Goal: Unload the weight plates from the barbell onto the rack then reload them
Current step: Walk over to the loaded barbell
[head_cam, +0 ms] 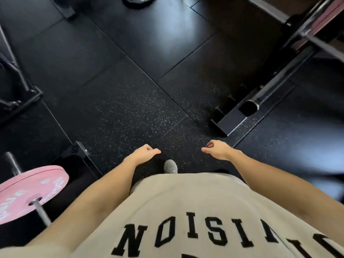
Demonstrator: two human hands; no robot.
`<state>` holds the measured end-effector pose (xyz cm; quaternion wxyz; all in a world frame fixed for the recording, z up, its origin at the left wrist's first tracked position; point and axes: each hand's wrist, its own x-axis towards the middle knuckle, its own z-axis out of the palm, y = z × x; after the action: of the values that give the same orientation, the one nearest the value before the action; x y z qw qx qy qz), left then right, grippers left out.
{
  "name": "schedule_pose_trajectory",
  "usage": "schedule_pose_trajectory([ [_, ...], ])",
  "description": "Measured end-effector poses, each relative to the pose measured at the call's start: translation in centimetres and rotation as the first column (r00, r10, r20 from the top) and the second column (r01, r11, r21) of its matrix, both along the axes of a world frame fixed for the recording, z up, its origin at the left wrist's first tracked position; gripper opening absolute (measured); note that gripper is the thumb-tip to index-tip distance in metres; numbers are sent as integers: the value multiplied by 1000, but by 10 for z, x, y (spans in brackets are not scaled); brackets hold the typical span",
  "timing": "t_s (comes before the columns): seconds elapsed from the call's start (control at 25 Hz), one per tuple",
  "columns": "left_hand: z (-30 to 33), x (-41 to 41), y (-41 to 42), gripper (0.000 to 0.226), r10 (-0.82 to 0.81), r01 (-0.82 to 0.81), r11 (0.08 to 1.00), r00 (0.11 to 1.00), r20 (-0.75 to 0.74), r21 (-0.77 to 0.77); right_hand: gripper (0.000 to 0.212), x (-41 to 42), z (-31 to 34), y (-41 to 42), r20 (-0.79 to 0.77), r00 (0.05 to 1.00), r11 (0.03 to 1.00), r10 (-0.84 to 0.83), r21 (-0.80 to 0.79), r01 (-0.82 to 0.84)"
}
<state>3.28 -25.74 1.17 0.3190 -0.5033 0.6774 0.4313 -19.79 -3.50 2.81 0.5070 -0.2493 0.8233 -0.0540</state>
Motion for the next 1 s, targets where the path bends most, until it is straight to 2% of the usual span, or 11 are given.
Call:
schedule_pose_trajectory([
  [0.12, 1, -22, -74, 57, 0, 0, 1000, 1000, 0, -4, 58, -26, 0, -66, -30, 999, 999, -23, -26, 22],
  [0.32, -7, -76, -160, 54, 22, -20, 998, 999, -37, 58, 59, -81, -9, -154, -20, 1000, 1000, -21, -2, 21],
  [0.52, -13, -163, -254, 53, 62, -58, 997, 995, -75, 47, 62, -164, -27, -259, -27, 999, 999, -22, -38, 21],
  [0.84, 10, -288, -406, 48, 164, -164, 986, 975, -153, 8, 64, -303, -10, -431, -34, 999, 999, 29, -36, -31],
  [1.0, 5, -349, -502, 53, 161, -163, 987, 978, -132, -2, 63, -363, -15, -529, -23, 1000, 1000, 10, -23, -10],
])
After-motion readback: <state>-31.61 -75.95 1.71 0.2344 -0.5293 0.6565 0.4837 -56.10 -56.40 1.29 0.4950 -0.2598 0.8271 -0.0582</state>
